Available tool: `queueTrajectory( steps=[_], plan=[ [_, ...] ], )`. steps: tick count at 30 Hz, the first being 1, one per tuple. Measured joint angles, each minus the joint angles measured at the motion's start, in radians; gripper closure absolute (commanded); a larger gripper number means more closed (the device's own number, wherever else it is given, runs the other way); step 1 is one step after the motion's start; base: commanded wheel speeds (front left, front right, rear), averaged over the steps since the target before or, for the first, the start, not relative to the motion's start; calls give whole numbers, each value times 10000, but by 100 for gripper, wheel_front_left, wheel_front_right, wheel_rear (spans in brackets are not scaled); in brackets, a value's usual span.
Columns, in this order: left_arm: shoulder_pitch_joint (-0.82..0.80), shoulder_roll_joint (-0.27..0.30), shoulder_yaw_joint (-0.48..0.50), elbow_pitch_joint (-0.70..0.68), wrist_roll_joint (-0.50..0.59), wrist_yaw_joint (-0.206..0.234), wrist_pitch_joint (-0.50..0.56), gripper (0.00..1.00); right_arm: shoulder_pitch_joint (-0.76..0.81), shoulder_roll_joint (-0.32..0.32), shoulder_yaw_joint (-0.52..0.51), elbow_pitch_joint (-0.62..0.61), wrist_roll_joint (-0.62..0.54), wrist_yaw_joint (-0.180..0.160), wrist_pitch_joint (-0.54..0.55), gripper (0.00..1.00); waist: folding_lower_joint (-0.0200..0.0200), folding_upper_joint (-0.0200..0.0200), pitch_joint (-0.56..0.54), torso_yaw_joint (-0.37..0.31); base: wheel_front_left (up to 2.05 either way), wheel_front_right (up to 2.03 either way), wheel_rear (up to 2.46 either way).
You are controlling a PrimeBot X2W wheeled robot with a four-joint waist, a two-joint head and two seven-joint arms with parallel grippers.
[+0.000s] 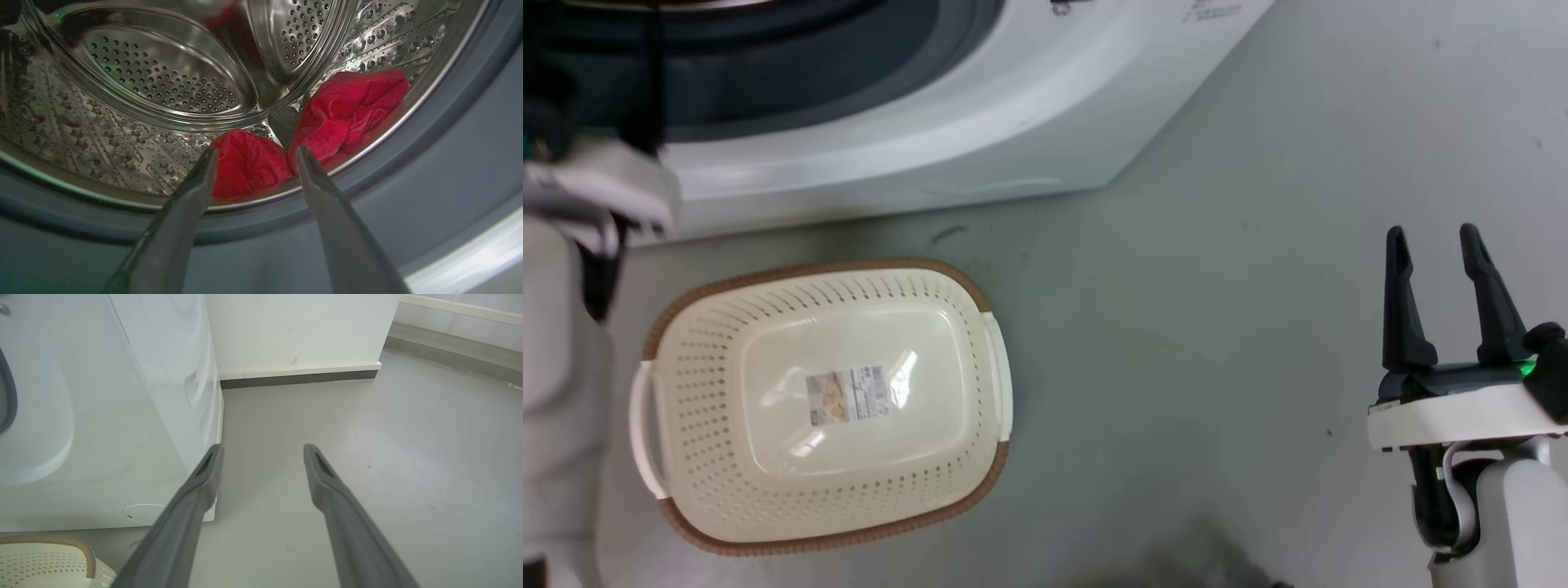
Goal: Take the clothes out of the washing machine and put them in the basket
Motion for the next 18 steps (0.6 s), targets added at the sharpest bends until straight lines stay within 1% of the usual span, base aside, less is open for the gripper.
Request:
queueTrajectory(
  steps=[4,6,13,18],
  plan=[
    [-2122,742,-644,750,-19,-65,934,0,-338,-6,182,-178,167,0,-2,0,0,0,851,-230,0,0,0],
    [-3152,1156,-1411,1118,-221,-67,1572,0,-498,2,326,-282,286,2,-2,0,1,0,1231,-344,0,0,0],
    [-6733,2249,-4197,2148,-1847,-82,4581,0,-793,0,750,-671,662,2,-2,0,0,0,2289,-695,0,0,0],
    [-8587,2853,-5896,2483,-3262,-82,6909,0,-799,4,1066,-711,974,2,0,0,-1,0,2762,-1075,0,0,0]
  ],
)
